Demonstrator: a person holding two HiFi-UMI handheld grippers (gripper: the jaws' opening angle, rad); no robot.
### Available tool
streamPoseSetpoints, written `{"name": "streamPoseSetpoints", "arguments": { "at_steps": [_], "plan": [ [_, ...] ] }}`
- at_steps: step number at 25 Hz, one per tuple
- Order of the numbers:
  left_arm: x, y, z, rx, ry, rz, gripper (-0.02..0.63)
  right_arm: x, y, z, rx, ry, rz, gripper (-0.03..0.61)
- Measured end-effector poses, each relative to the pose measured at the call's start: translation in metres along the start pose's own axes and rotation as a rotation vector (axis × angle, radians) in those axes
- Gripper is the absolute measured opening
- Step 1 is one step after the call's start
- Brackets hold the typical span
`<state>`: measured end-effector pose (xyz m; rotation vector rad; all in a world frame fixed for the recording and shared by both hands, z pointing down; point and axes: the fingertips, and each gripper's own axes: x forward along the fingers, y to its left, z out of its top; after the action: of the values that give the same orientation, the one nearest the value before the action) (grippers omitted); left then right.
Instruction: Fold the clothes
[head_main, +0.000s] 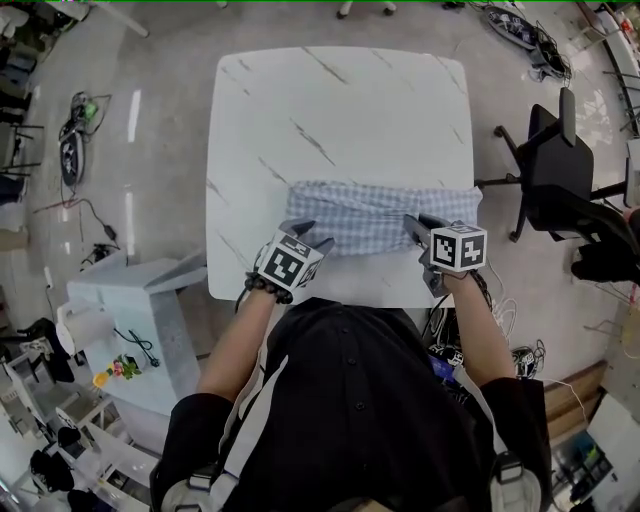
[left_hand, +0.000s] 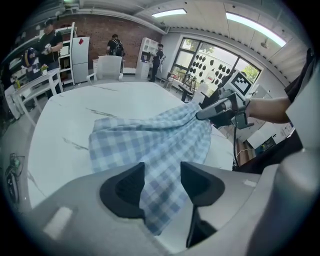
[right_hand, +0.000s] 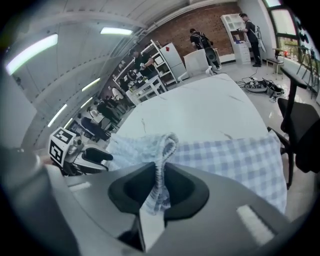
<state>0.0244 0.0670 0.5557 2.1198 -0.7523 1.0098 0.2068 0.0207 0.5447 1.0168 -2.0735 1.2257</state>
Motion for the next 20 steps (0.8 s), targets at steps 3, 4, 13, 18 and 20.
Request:
{"name": "streamPoseSetpoints", "arguments": {
  "at_steps": [3,4,13,18,20],
  "plan": [
    [0.006,0.005,-0.005,-0.008,0.014,0.013,0.235,0.012,-0.009,-0.011,-0.052,0.025,-0.064,0.068],
    [0.008,0.007,-0.007,-0.01,0.023,0.016,0.235,0.016,-0.011,-0.013,-0.065,0.031,-0.082,0.069],
    [0.008,0.007,-0.011,0.009,0.037,0.015,0.247,0.011,-0.019,-0.008,-0.167,0.035,-0.17,0.23],
    [-0.024,0.025,-0.006,-0.036,-0.031,0.063,0.245,-0.01,0.013,0.029,-0.263,-0.076,-0.175,0.227],
    [-0.033,0.042,-0.012,-0.091,-0.041,0.111,0.245,-0.002,0.039,0.034,-0.309,-0.077,-0.125,0.218]
  ]
}}
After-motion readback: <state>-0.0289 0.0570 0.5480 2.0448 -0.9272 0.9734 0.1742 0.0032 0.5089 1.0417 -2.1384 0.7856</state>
